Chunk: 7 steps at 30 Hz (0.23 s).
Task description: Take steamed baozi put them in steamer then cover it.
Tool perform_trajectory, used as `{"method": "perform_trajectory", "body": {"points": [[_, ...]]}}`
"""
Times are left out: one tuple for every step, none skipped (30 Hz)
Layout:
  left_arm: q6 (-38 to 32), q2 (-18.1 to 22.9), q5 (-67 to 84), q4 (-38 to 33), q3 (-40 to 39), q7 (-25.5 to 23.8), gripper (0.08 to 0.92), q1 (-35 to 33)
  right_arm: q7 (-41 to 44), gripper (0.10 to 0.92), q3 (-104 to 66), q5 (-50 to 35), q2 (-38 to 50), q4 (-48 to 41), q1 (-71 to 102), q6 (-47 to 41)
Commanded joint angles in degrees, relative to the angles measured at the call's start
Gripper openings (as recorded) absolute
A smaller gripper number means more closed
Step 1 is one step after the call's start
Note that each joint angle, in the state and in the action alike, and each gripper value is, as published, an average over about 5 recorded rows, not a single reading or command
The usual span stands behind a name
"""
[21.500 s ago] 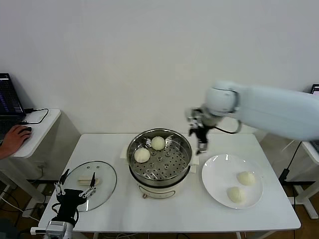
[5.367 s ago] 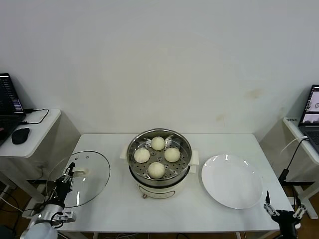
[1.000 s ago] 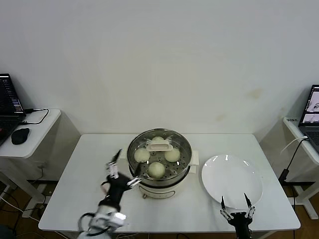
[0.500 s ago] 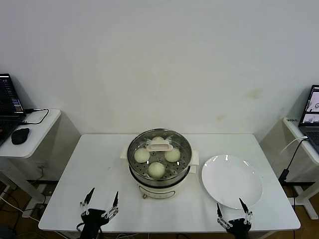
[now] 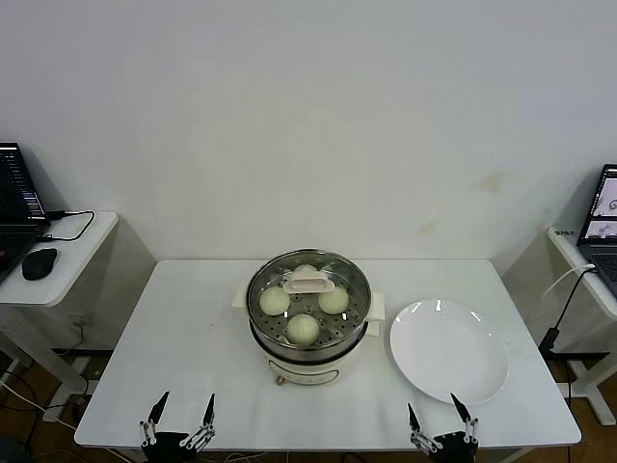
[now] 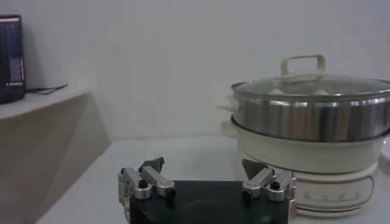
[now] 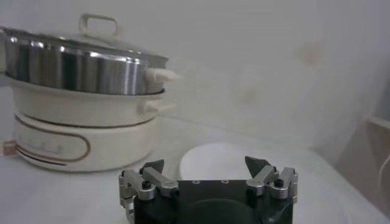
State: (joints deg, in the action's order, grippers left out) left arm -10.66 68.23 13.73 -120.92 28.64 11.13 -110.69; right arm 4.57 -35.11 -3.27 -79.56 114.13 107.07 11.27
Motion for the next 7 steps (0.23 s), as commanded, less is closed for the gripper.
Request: {"method": "perform_trajectory", "body": {"points": [[-1.01,-0.28,3.14,0.63,0.9,-0.26,0.823,-1.8,-0.05,0.823,0.87,-2.79,0.67,3.1,1.84,-4.05],[-0.7,-0.3,3.22,0.68,0.87,-0.31,0.823,-1.8,-0.16,0.823,0.93,-2.68,0.62,3.22,1.97,-4.17],[-0.4,-0.31,3.26,0.68,0.85,-0.37,0.823,-1.83,-0.26,0.823,0.99,-2.52,0.56,3.31,2.08,-4.23],[-0.14,-0.31,3.23,0.66,0.79,-0.43,0.823,-1.9,-0.37,0.823,1.02,-2.29,0.47,3.35,2.19,-4.24],[0.07,-0.29,3.15,0.63,0.73,-0.51,0.823,-1.98,-0.48,0.823,1.05,-2.04,0.38,3.34,2.28,-4.22],[0.18,-0.29,3.12,0.6,0.69,-0.53,0.823,-2.02,-0.53,0.823,1.06,-1.88,0.34,3.34,2.32,-4.19],[0.26,-0.29,3.08,0.58,0.64,-0.54,0.823,-2.07,-0.57,0.823,1.06,-1.73,0.29,3.32,2.35,-4.15]]}}
